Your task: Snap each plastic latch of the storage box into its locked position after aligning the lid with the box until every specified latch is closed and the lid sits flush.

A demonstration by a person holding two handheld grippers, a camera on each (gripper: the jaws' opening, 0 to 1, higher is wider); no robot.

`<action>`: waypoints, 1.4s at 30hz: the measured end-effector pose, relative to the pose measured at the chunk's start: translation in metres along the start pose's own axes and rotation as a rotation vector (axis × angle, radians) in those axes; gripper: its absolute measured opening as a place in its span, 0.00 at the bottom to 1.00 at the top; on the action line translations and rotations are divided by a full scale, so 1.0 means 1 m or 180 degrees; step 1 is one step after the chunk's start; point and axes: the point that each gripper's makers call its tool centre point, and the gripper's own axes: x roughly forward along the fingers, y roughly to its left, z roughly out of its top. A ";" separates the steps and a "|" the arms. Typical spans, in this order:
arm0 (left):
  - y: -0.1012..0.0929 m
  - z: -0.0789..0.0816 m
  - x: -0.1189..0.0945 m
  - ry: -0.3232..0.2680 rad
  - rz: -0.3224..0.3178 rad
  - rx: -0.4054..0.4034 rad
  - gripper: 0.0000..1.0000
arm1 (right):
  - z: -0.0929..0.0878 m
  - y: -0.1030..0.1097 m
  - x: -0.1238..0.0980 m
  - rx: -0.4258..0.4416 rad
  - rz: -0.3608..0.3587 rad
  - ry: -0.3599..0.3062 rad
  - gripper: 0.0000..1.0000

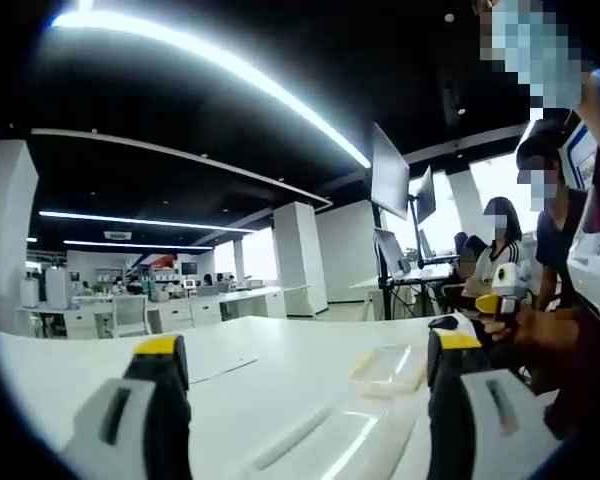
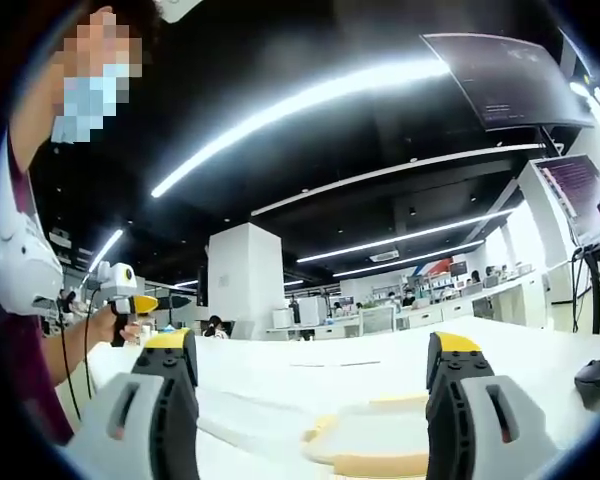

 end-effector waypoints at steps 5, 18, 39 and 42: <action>-0.006 0.005 0.007 -0.0048 -0.0065 0.0017 1.00 | 0.002 -0.002 -0.001 -0.0007 -0.0003 -0.0020 0.96; -0.014 0.005 0.022 -0.0022 -0.0204 -0.0010 1.00 | -0.002 -0.002 -0.004 0.0024 0.0001 -0.0008 0.96; -0.028 0.002 0.048 0.0132 -0.0463 -0.0052 1.00 | -0.002 -0.005 -0.010 0.0008 -0.0038 0.0004 0.96; -0.032 0.001 0.053 0.0152 -0.0500 -0.0027 1.00 | -0.002 -0.005 -0.012 0.0006 -0.0054 0.0009 0.96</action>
